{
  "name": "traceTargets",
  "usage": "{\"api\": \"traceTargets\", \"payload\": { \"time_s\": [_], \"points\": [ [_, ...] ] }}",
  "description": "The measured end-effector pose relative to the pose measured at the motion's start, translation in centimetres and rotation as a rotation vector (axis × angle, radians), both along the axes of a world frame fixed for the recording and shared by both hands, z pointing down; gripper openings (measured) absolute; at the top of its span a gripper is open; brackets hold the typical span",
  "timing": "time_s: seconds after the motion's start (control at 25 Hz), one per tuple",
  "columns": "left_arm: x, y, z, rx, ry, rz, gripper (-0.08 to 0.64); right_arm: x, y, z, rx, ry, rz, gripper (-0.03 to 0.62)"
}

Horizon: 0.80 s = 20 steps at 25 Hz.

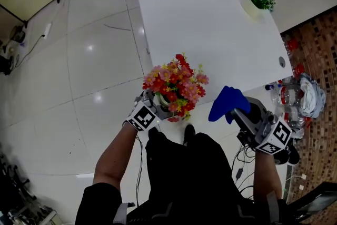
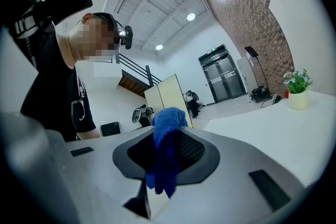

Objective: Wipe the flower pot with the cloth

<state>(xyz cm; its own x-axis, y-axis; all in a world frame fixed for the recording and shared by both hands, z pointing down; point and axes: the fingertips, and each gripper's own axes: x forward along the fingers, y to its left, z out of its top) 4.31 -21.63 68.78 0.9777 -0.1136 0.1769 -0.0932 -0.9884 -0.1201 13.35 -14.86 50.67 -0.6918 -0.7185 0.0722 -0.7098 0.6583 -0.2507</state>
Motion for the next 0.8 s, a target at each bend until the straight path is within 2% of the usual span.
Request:
{"api": "traceTargets", "payload": {
  "time_s": [0.24,0.32,0.4,0.6,0.8],
  "points": [
    [-1.1,-0.4,-0.3,-0.031,0.041,0.019,0.578,-0.8,-1.1,0.7,-0.017,0.032,0.005,0.071],
    [-1.5,-0.4,-0.2,-0.016,0.031,0.003,0.590,-0.5,-1.2,0.7,-0.019,0.024,0.014,0.071],
    [-2.1,-0.6,-0.3,-0.043,0.043,-0.026,0.595,-0.5,-1.2,0.6,-0.023,0.021,0.016,0.071],
    [-5.7,-0.5,-2.0,-0.151,0.082,-0.146,0.595,-1.0,-0.8,-0.7,-0.032,0.016,0.022,0.071],
    [-11.4,-0.4,-7.3,-0.241,0.158,-0.378,0.594,-0.6,-0.9,-4.0,-0.009,-0.001,0.055,0.071]
  ]
}}
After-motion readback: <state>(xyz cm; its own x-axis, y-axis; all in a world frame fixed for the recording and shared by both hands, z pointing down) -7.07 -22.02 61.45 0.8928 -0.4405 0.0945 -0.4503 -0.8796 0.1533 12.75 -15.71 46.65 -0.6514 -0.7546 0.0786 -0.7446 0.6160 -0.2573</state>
